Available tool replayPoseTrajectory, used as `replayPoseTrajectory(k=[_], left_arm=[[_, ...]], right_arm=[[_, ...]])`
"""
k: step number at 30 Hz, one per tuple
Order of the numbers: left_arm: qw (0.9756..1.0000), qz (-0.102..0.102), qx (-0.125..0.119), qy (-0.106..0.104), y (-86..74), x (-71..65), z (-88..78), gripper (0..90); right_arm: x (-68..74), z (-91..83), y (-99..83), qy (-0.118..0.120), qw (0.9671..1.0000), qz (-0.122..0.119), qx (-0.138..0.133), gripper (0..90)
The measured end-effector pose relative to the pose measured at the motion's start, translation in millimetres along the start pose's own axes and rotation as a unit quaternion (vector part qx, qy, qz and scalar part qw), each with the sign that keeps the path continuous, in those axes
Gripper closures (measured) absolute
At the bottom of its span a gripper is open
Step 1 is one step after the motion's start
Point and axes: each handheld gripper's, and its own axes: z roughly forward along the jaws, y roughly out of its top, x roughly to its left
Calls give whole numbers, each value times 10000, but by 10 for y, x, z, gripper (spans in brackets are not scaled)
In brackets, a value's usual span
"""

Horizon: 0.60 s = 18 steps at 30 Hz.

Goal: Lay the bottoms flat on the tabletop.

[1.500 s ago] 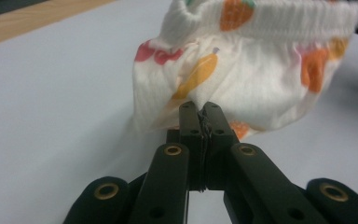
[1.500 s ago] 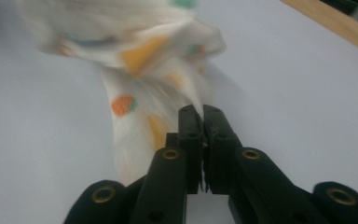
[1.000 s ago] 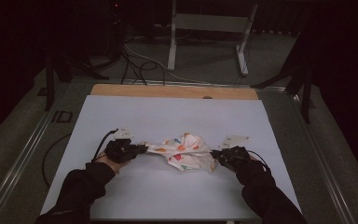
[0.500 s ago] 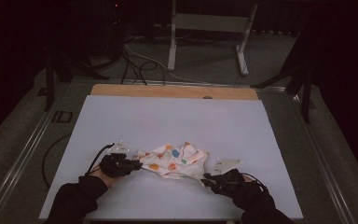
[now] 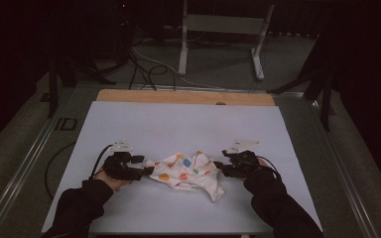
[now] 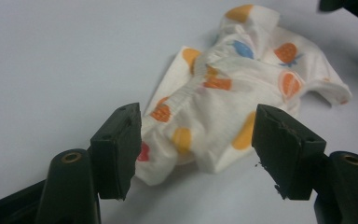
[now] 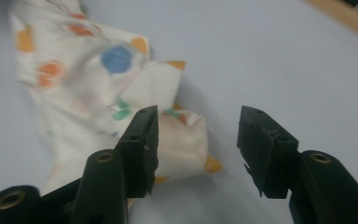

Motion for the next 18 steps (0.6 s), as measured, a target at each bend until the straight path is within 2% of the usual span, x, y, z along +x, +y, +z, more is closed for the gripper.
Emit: replayPoseTrajectory(k=[3, 5, 8, 10, 11, 12, 13, 15, 17, 18], left_arm=[[9997, -178, 145, 2, -22, 72, 72, 338], [9990, -336, 276, -80, -45, 117, 122, 313], [9982, -425, 429, -66, -85, 151, 183, 288], [9980, -430, 452, -36, -96, 150, 196, 292], [9981, -361, 470, -164, -112, 135, 222, 357], [9981, -361, 470, -164, -112, 135, 222, 375], [9979, -280, 558, -195, -125, 113, 247, 413], [9977, -205, 623, -186, -139, 86, 277, 487], [9975, -129, 662, -224, -146, 69, 286, 546], [9974, -95, 675, -224, -149, 62, 289, 614]], right_arm=[[-83, 233, -47, 29, 9995, 126, 292, 446], [-123, 354, -90, 164, 9985, 250, 468, 428], [-155, 472, -145, 362, 9969, 307, 628, 413], [-154, 494, -154, 361, 9965, 348, 675, 421], [-155, 529, -165, 421, 9960, 294, 728, 506], [-155, 529, -165, 421, 9960, 294, 728, 506], [-144, 531, -163, 498, 9956, 226, 763, 606], [-124, 521, -159, 453, 9958, 111, 792, 732], [-103, 507, -152, 401, 9962, 79, 770, 818], [-100, 495, -152, 370, 9962, 17, 788, 874]])
